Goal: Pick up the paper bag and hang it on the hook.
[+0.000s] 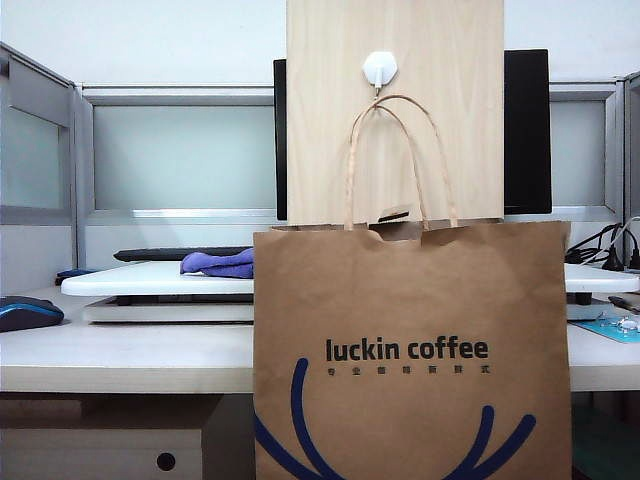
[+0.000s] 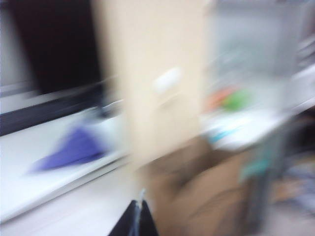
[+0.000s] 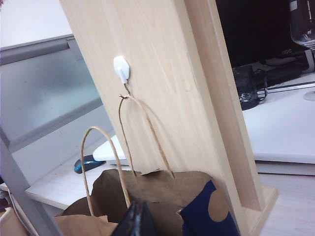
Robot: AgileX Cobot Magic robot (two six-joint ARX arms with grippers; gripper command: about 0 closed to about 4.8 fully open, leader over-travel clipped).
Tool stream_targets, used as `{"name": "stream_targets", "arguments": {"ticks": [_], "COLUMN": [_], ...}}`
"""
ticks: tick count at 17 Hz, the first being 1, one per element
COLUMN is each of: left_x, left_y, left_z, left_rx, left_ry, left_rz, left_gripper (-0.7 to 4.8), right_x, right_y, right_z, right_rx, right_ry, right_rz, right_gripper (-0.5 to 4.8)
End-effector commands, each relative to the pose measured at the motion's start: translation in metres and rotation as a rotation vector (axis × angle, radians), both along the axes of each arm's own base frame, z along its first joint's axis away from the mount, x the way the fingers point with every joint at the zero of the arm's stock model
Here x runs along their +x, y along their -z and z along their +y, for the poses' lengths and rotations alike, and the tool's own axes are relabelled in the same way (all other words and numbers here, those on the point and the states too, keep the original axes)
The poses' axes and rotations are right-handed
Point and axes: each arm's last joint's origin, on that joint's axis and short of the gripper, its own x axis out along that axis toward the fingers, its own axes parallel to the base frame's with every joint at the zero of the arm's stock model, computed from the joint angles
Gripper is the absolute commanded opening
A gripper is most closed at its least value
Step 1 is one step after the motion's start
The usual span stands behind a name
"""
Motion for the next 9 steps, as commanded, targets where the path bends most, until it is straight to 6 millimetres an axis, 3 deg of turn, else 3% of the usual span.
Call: {"name": "stream_targets", "arguments": {"ticks": [1, 2, 4, 9], "left_x": [0.021, 0.038, 0.056, 0.07], "left_y": [0.02, 0.039, 0.065, 0.097], "left_z": [-0.005, -0.007, -0.004, 0.007], "left_rx": [0.041, 0.003, -0.072, -0.127], "left_ry": [-0.238, -0.351, -0.397, -0.49], "left_rz": [-0.067, -0.1, -0.124, -0.075], "left_gripper": [-0.05, -0.05, -0.05, -0.05], "right_x": [0.0, 0.0, 0.0, 0.0], "right_y": [0.001, 0.001, 0.001, 0.001], "right_z": [0.0, 0.0, 0.0, 0.0], "right_rx": [0.0, 0.0, 0.0, 0.0], "right_ry": [-0.002, -0.002, -0.003, -0.002], "right_rz": [-0.006, -0.005, -0.004, -0.004], "right_gripper": [0.0, 0.0, 0.0, 0.0]}}
